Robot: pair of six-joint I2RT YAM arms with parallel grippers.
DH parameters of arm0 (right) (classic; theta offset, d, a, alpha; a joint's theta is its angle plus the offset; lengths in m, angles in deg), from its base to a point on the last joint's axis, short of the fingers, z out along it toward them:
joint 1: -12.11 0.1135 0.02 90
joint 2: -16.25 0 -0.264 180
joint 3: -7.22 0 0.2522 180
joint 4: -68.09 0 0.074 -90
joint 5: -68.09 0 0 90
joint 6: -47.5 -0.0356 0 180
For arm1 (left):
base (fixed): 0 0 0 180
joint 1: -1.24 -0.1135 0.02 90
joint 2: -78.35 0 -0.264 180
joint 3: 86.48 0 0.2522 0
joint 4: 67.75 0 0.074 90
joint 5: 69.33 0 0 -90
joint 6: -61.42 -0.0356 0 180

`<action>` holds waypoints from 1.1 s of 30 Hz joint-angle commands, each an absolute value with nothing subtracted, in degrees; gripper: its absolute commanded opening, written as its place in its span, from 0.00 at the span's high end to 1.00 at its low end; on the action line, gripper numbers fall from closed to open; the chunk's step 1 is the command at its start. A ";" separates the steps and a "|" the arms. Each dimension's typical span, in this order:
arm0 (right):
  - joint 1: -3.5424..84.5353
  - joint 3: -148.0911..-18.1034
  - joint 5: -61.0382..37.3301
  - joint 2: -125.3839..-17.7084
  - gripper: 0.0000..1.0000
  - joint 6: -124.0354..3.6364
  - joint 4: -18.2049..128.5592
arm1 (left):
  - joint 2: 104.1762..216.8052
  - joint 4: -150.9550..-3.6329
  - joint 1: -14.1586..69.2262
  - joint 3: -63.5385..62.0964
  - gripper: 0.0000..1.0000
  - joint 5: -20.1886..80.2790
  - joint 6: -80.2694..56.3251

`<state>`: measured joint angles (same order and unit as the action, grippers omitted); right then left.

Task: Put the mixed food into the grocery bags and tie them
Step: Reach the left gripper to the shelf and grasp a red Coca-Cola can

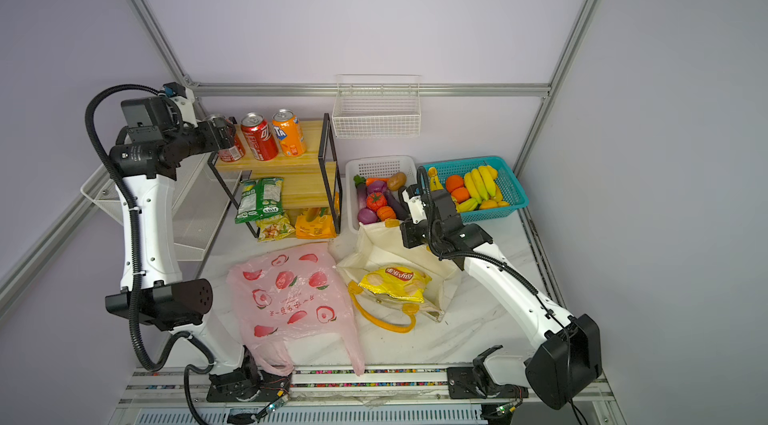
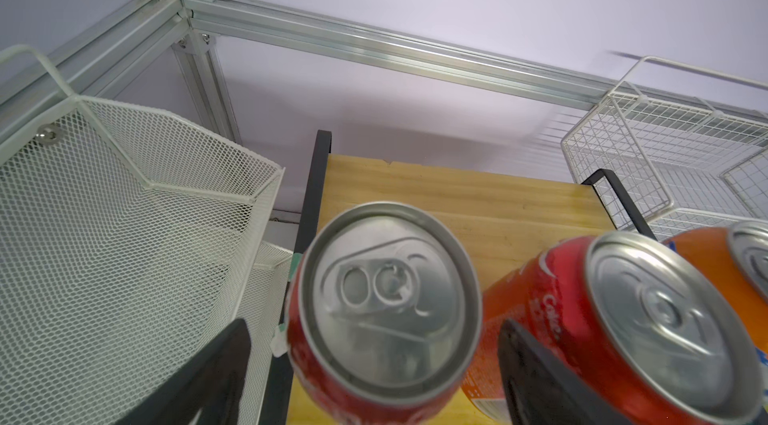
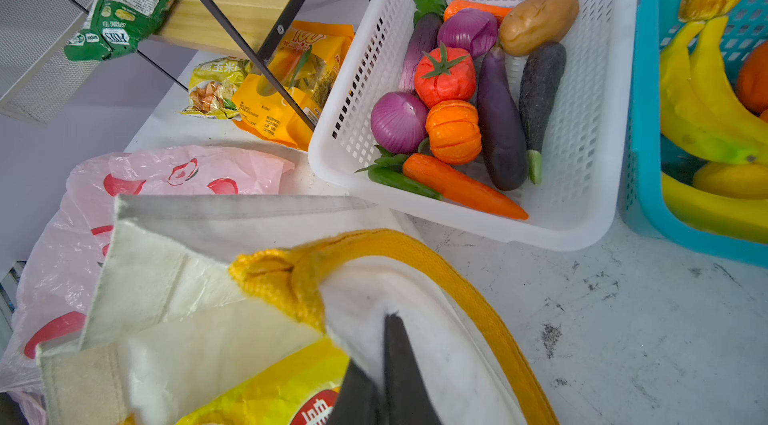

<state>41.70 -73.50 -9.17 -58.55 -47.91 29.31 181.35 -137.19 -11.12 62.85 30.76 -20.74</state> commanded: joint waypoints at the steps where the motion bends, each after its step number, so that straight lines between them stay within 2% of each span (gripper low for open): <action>1: 42.00 -73.62 -9.42 -58.51 0.94 -47.06 32.71 | 182.14 -133.78 -11.50 67.80 0.09 31.99 -21.81; 14: 42.00 -73.33 -10.48 -58.71 0.94 -46.99 32.26 | 185.91 -130.42 -11.50 68.96 0.20 32.92 -21.37; 20: 42.04 -73.40 -10.65 -59.16 0.94 -46.89 32.00 | 186.24 -129.99 -11.50 68.97 0.32 34.25 -20.94; 26: 42.00 -73.24 -10.74 -58.98 0.94 -46.98 32.00 | 184.77 -129.92 -11.50 68.35 0.48 34.15 -20.34; 33: 42.05 -73.08 -10.74 -58.72 0.93 -46.99 32.00 | 180.03 -129.29 -11.50 68.19 0.57 32.72 -19.34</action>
<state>41.74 -73.48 -10.53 -59.18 -47.69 29.51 186.00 -132.25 -11.23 64.11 32.55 -20.20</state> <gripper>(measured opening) 0.078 0.657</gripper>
